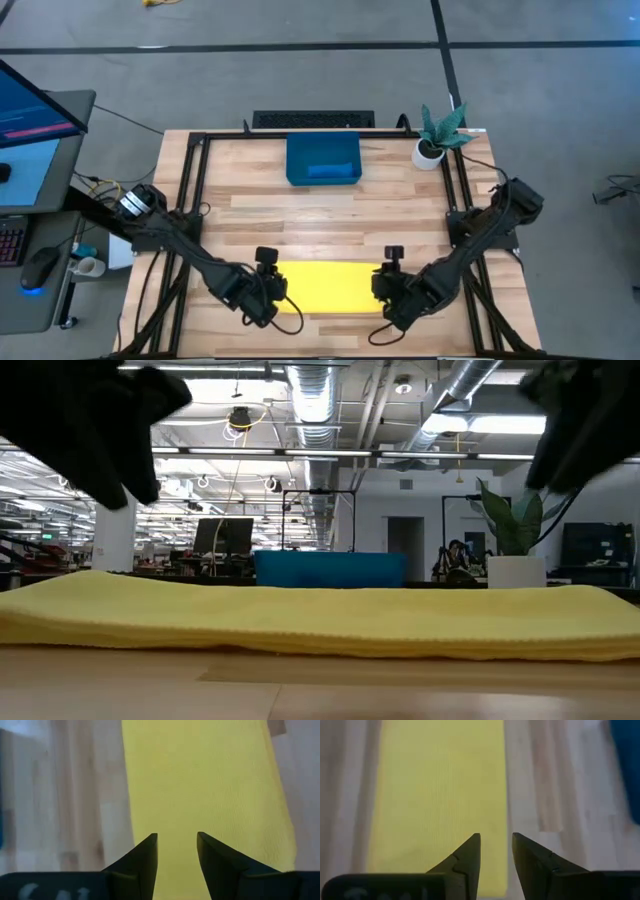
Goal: Roll microfiber towels into tight, uniform cylinder then place into a basket
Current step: Fold the yellow towel
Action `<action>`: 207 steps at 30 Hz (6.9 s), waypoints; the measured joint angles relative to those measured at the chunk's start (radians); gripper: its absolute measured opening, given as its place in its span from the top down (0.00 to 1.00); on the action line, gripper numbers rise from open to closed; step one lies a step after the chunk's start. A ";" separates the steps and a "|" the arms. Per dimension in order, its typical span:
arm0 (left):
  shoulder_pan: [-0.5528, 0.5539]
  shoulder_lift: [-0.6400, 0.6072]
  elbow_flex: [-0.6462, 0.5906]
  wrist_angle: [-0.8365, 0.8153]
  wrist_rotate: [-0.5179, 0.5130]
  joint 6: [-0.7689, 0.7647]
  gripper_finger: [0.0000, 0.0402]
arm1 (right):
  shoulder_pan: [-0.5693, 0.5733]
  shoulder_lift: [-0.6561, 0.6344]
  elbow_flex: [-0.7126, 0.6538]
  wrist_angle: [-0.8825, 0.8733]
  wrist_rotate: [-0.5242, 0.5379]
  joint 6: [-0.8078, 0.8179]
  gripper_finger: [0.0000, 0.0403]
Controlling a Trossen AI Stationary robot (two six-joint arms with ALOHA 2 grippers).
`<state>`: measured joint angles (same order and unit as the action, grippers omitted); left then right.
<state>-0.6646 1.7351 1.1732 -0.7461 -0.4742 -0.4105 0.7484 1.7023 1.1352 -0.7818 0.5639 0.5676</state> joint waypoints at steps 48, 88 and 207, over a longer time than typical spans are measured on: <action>0.423 -0.002 -0.265 0.251 0.173 0.224 0.68 | -0.529 0.017 -0.266 0.245 -0.260 -0.178 0.72; 0.310 -0.269 -0.266 0.585 0.083 0.247 0.68 | -0.501 -0.401 -0.265 0.367 -0.268 -0.443 0.72; 0.305 -0.048 -0.151 0.643 0.125 0.367 0.62 | -0.522 -0.438 -0.267 0.447 -0.272 -0.393 0.72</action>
<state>-0.3592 1.6867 1.0222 -0.1027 -0.3488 -0.0439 0.2260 1.2640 0.8680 -0.3351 0.2924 0.1741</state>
